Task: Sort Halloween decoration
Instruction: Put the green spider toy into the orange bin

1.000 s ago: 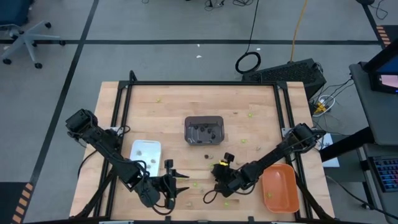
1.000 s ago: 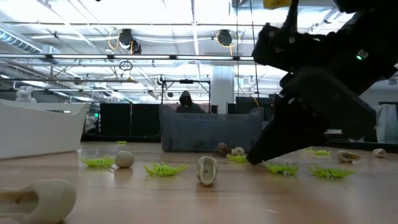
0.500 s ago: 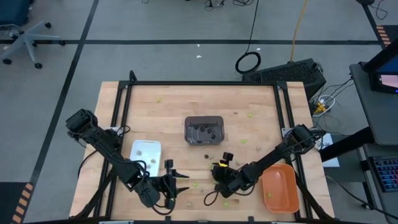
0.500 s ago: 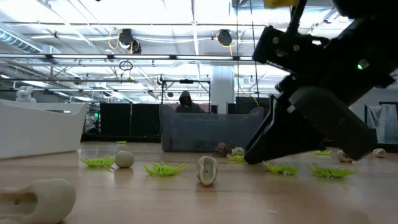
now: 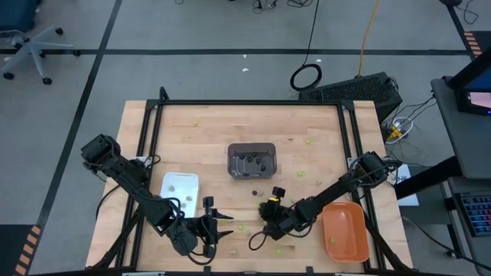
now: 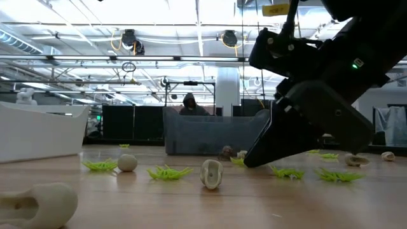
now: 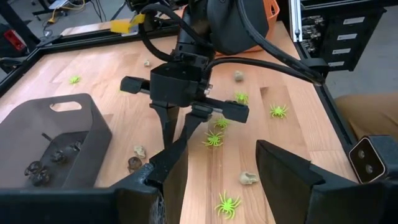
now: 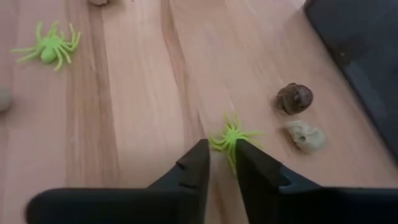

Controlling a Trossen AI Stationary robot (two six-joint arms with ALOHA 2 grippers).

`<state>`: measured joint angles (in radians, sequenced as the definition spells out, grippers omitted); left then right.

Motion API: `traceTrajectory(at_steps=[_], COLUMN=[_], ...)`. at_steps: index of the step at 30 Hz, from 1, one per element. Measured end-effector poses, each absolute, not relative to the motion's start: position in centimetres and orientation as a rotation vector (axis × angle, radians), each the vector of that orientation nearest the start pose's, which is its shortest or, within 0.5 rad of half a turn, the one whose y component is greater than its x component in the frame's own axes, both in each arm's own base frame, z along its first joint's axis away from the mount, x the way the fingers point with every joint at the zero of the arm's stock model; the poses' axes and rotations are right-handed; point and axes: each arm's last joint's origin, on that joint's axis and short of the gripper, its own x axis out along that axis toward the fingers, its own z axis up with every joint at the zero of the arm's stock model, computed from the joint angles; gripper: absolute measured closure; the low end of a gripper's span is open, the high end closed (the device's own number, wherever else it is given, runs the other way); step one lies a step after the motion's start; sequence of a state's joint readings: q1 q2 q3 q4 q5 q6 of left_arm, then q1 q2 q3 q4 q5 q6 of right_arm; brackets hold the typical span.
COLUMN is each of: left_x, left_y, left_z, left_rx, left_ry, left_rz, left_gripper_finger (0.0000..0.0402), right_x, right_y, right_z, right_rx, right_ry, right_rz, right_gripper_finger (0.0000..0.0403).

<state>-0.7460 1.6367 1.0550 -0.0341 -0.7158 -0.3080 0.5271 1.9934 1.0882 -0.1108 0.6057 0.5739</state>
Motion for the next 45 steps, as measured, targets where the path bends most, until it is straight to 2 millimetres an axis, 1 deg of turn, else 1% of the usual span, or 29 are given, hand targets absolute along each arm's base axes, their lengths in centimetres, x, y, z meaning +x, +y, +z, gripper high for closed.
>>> traceTrajectory(at_steps=[3,4,10,13,16,21,27,31,33,36,41,45], left_x=[26.9,26.9,26.9,26.9,26.9,26.9,26.9,26.9,26.9,26.9,27.0,27.2], left_y=[-22.2,-22.2,-22.2,-22.2,-22.2,-22.2,-22.2,-22.2,-22.2,-22.2,-22.1,-21.9], left_z=[23.1,23.1,23.1,23.1,23.1,23.1,23.1,23.1,23.1,23.1,23.1,23.1], left_rx=[0.109,0.109,0.109,0.109,0.11,0.11,0.11,0.109,0.108,0.106,0.102,0.098], left_ry=[0.455,0.455,0.455,0.455,0.455,0.455,0.455,0.454,0.453,0.452,0.45,0.448], left_rz=[0.041,0.041,0.041,0.041,0.041,0.041,0.041,0.041,0.041,0.042,0.044,0.052], left_gripper_finger=[0.0215,0.0215,0.0215,0.0215,0.0215,0.0215,0.0215,0.0215,0.0215,0.0215,0.0215,0.0215], right_x=[33.3,33.3,33.3,33.0,32.2,31.1,29.1,27.8,27.5,27.4,28.3,28.7], right_y=[17.4,17.4,17.4,17.9,18.8,20.5,22.8,24.0,24.4,24.4,24.0,23.9], right_z=[11.1,11.0,11.1,11.5,12.4,14.7,16.8,17.7,17.9,17.8,16.3,15.0], right_rx=[-0.001,-0.002,-0.016,-0.034,-0.039,-0.033,-0.104,-0.172,-0.172,-0.108,-0.021,-0.014], right_ry=[0.794,0.794,0.795,0.789,0.785,0.717,0.612,0.546,0.54,0.547,0.626,0.687], right_rz=[-0.308,-0.308,-0.302,-0.271,-0.227,-0.153,-0.126,-0.152,-0.138,-0.147,-0.115,-0.08], right_gripper_finger=[0.0388,0.0395,0.0402,0.0402,0.0403,0.0403,0.0403,0.0403,0.0403,0.0403,0.04,0.0373])
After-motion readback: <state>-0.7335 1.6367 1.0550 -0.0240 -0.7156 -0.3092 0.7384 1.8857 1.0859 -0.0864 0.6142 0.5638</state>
